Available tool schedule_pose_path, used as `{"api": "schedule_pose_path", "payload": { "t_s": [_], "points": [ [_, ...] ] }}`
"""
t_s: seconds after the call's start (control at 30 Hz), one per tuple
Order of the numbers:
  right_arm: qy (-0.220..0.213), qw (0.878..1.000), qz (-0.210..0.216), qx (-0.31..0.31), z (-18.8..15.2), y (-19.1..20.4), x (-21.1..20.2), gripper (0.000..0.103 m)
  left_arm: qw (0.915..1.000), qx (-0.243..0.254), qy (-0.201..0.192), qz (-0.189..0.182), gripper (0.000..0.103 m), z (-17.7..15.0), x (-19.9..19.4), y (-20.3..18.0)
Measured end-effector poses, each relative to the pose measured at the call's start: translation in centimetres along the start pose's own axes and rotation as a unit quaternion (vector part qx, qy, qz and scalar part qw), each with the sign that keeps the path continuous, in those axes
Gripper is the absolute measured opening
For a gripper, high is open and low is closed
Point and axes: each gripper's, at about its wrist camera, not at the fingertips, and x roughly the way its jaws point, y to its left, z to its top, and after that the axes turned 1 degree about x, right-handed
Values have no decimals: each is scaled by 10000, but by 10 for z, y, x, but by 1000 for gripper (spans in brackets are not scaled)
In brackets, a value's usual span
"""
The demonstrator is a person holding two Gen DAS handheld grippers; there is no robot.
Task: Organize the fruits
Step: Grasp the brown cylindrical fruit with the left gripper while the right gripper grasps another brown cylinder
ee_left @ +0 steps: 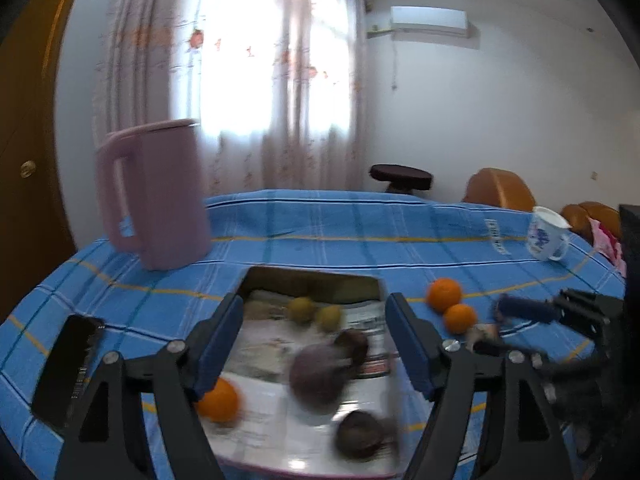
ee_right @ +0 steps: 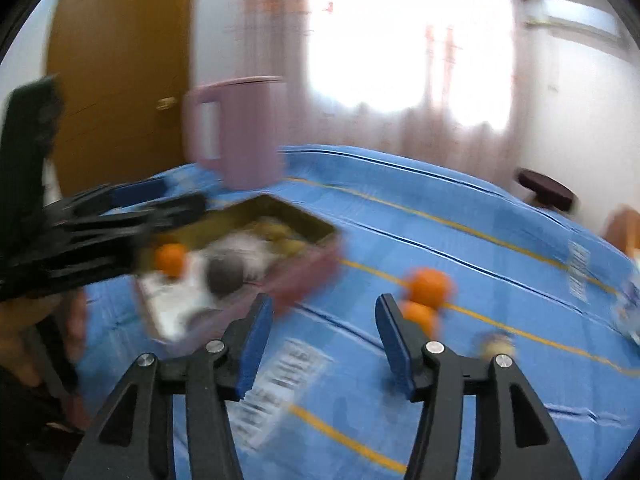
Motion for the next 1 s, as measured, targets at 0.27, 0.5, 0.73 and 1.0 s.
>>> {"api": "schedule_pose_path", "payload": {
  "t_s": [0.27, 0.5, 0.73, 1.0],
  "points": [
    [384, 9918, -959, 754, -13, -82, 4, 55, 9963, 547, 249, -617, 77, 1, 26, -82],
    [956, 9893, -753, 810, -10, -92, 46, 55, 9932, 578, 610, -801, 77, -5, 51, -104],
    [1117, 9877, -708, 835, -21, -94, 42, 36, 9908, 678, 724, -924, 77, -9, 54, -114],
    [842, 9839, -805, 1358, -34, -108, 13, 36, 9826, 932, 1086, -1188, 77, -14, 65, -136]
  ]
}}
